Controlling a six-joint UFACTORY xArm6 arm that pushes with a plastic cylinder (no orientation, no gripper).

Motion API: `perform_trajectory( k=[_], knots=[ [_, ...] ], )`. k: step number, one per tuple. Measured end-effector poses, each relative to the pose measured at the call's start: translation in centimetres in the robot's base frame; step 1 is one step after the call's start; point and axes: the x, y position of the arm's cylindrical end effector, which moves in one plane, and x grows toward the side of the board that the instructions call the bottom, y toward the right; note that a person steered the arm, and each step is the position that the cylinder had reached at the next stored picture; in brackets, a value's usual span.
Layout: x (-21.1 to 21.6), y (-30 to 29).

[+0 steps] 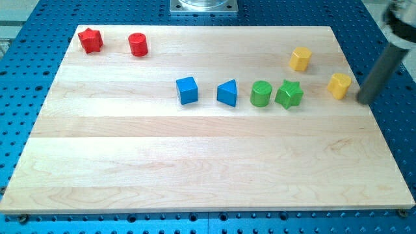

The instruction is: Push the yellow heart above the green circle

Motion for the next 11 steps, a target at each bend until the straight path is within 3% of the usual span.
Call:
perform_trajectory(
  k=[2,3,4,5,7,9,11],
  knots=[
    [-7.8,-6.4],
    [-4.6,-2.6],
    [-3.6,-5.3],
    [-6.0,-9.3],
    [-1.7,-10.0],
    [-11.0,-16.2],
    [-7.6,-13.8]
  ],
)
